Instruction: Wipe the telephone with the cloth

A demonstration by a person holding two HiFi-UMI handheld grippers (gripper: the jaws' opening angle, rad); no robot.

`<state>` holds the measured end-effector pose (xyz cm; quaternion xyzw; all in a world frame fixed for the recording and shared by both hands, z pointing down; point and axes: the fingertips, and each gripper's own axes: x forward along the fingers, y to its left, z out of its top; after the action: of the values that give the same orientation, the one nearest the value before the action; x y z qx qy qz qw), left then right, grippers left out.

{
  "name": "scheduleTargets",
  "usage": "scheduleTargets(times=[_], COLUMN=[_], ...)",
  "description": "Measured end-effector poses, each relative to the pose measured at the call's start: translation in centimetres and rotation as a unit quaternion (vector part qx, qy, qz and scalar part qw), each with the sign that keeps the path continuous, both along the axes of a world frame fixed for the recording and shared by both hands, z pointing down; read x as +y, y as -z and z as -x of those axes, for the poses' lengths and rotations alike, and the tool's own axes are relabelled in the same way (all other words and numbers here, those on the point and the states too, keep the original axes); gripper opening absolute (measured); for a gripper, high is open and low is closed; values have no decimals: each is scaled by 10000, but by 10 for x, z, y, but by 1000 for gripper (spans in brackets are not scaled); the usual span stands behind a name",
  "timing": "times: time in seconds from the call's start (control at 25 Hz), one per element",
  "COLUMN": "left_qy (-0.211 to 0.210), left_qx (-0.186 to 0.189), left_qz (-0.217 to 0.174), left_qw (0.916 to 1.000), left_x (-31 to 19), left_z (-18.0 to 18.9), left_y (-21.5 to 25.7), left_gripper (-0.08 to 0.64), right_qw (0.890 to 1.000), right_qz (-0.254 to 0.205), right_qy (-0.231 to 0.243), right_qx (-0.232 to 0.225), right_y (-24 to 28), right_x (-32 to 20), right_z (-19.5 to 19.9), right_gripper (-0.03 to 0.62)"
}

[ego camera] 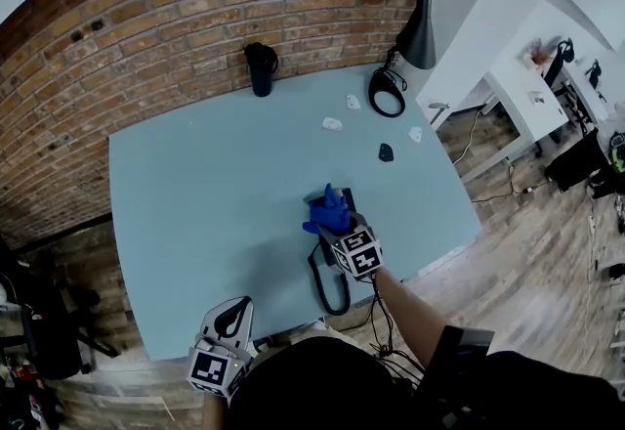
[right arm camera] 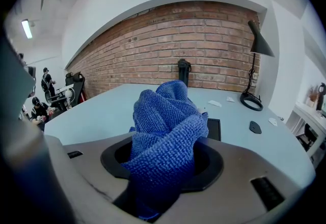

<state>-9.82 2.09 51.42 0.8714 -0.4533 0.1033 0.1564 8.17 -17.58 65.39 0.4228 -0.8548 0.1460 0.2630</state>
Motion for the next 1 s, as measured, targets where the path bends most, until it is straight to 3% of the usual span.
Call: scheduleTargets(times=[1.0], left_qy=[-81], left_qx=[25], left_qz=[51], left_qw=[10000], left_x=[9], left_z=[2], left_y=[0], left_gripper=[0], right_qw=[9983], right_qz=[560], right_qy=[-150], right_qx=[41], right_y=[-32], right_x=[62], right_z=[-18], right_gripper=[216])
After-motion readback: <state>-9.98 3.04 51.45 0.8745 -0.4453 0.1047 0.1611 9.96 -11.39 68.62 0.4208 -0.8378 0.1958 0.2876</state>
